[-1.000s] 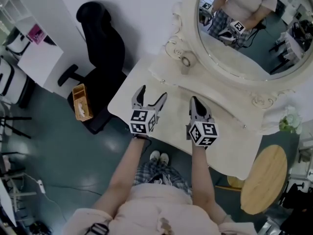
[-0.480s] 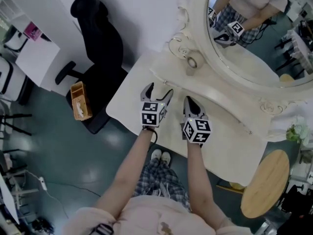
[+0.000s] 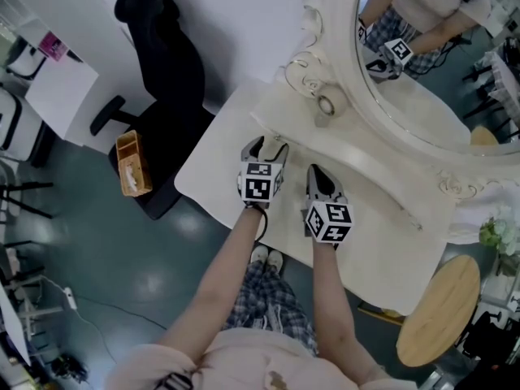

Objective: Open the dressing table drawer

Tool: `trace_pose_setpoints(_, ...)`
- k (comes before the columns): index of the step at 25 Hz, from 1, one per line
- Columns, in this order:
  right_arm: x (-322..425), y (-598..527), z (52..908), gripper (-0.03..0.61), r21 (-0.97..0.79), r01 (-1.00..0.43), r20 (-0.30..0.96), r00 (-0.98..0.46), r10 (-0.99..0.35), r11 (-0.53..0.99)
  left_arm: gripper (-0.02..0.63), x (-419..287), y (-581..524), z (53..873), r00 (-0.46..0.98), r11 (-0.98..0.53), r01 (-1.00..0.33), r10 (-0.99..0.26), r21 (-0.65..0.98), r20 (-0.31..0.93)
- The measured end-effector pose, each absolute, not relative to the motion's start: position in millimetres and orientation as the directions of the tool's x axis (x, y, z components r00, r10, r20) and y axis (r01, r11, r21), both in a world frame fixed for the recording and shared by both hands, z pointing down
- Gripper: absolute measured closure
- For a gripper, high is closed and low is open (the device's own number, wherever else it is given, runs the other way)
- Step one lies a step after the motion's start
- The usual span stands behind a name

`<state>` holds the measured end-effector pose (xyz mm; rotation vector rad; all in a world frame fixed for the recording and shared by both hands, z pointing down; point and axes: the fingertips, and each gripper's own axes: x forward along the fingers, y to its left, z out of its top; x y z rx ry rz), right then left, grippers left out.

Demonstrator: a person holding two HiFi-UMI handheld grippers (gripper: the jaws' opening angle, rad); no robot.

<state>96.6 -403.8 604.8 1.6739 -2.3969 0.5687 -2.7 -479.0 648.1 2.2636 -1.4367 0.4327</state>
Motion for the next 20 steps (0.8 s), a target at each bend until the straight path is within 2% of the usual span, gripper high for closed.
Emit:
trace_pose_setpoints(6, 95.8, -405.1, 608.7, 0.563, -0.217, -0.926, 0.348, -0.37, -0.862, 0.31, 0.325, -1.0, -485.7, 665.0, 0.427, -0.391, -0.902, -0.752, 0.182, 0.502)
trace_pose_setpoints(11, 98.1, -404.3, 612.4, 0.563, -0.22, -0.925, 0.355, -0.371, -0.858, 0.309, 0.38, 3.5, -490.1, 661.7, 0.436, -0.408, -0.897, -0.748, 0.172, 0.5)
trace_pose_setpoints(15, 101.7, -404.7, 612.5, 0.563, -0.218, -0.927, 0.356, -0.368, -0.859, 0.306, 0.389, 6.4, -493.3, 661.3, 0.437, -0.416, -0.895, -0.741, 0.162, 0.51)
trace_pose_setpoints(20, 105.8, -403.9, 613.0, 0.563, -0.216, -0.929, 0.358, -0.363, -0.86, 0.302, 0.437, 6.6, -495.6, 667.2, 0.432, -0.416, -0.895, -0.725, 0.159, 0.536)
